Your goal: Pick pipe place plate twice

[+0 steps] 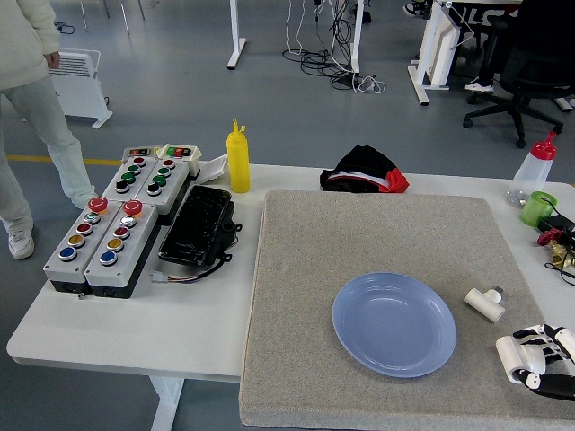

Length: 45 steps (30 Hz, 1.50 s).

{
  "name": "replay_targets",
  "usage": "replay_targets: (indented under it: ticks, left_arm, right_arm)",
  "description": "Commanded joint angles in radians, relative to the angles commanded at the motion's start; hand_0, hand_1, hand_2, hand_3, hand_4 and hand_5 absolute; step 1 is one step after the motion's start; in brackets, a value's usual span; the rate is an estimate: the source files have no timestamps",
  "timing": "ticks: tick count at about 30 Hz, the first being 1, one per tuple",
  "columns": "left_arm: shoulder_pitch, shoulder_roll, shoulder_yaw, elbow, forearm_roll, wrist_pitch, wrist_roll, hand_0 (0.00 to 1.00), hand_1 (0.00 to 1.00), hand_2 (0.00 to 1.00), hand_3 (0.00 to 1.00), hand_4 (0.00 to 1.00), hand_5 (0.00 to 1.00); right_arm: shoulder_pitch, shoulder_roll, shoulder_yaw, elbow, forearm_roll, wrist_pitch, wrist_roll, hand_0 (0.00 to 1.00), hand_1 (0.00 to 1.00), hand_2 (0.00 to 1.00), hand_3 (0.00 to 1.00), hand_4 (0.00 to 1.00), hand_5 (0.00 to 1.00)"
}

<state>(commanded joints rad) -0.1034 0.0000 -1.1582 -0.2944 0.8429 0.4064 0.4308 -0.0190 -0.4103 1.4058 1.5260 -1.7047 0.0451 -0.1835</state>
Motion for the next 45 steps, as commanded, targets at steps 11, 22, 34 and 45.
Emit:
replay_targets:
  ticks: [11,22,34,45]
  left_arm:
    - [-0.002,0.000,0.000,-0.001,0.004,-0.001,0.006,0.582,0.625,0.640,0.602,0.392,0.998]
    - [0.000,0.000,-0.011,-0.002,0.016,-0.002,0.011,0.582,0.625,0.640,0.598,0.390,0.998]
    - [-0.006,0.000,-0.010,-0.001,0.006,0.003,0.002,0.582,0.624,0.640,0.597,0.392,0.998]
    - [0.004,0.000,-0.020,-0.004,0.028,0.005,0.017,0.581,0.623,0.639,0.596,0.392,0.998]
  right_arm:
    - [0.028,-0.001,-0.015,0.069,0.038,-0.044,0.034,0.335,0.451,0.533,0.637,0.598,0.262]
    - [0.192,-0.001,-0.204,0.088,0.067,-0.052,0.056,0.467,0.518,0.537,0.629,0.592,0.245]
    - [0.340,0.010,-0.417,-0.036,-0.024,-0.017,0.018,0.989,0.916,0.998,0.943,0.653,0.254]
    - [0.356,-0.006,-0.399,-0.004,-0.023,-0.025,0.017,0.998,0.927,0.998,0.974,0.650,0.229]
